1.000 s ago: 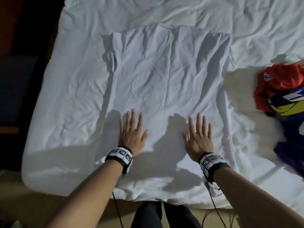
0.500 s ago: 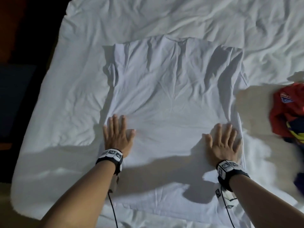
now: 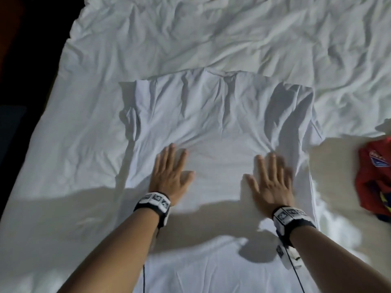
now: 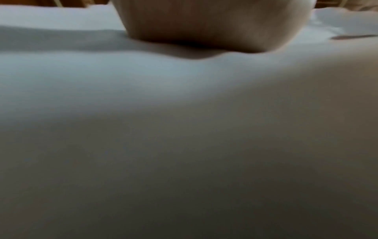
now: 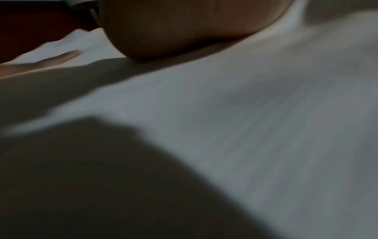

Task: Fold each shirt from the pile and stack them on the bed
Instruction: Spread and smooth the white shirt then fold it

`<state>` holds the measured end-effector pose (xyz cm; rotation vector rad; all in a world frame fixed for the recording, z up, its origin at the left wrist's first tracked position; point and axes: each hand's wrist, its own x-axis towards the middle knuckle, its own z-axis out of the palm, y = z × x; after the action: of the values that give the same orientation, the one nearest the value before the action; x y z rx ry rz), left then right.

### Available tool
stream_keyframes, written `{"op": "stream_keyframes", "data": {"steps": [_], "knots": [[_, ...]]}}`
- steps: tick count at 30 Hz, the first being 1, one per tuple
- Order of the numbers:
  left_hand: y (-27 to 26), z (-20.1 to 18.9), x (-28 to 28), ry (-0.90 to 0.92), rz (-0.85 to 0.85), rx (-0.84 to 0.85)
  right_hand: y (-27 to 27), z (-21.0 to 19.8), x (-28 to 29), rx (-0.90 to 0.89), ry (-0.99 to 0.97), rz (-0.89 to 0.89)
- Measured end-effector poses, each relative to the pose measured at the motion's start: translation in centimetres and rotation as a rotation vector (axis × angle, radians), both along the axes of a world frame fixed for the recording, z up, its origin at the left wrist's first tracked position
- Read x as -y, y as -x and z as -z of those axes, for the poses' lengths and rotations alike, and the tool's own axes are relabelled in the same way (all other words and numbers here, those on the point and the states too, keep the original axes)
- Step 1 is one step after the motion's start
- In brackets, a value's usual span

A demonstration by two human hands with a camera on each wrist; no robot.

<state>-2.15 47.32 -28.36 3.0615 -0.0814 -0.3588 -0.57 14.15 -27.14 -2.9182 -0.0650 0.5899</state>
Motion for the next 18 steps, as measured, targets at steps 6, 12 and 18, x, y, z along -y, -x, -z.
{"op": "stream_keyframes", "data": {"steps": [6, 12, 18], "knots": [[-3.7, -1.2, -1.2, -0.002, -0.307, 0.057, -4.0, -0.9, -0.6, 0.051, -0.017, 0.214], [-9.7, -1.7, 6.8, 0.092, 0.225, 0.034, -7.5, -1.1, -7.5, 0.126, -0.125, -0.325], [-10.6, 0.1, -0.8, -0.028, -0.007, -0.028, -11.1, -0.3, -0.8, 0.048, -0.015, -0.092]]}}
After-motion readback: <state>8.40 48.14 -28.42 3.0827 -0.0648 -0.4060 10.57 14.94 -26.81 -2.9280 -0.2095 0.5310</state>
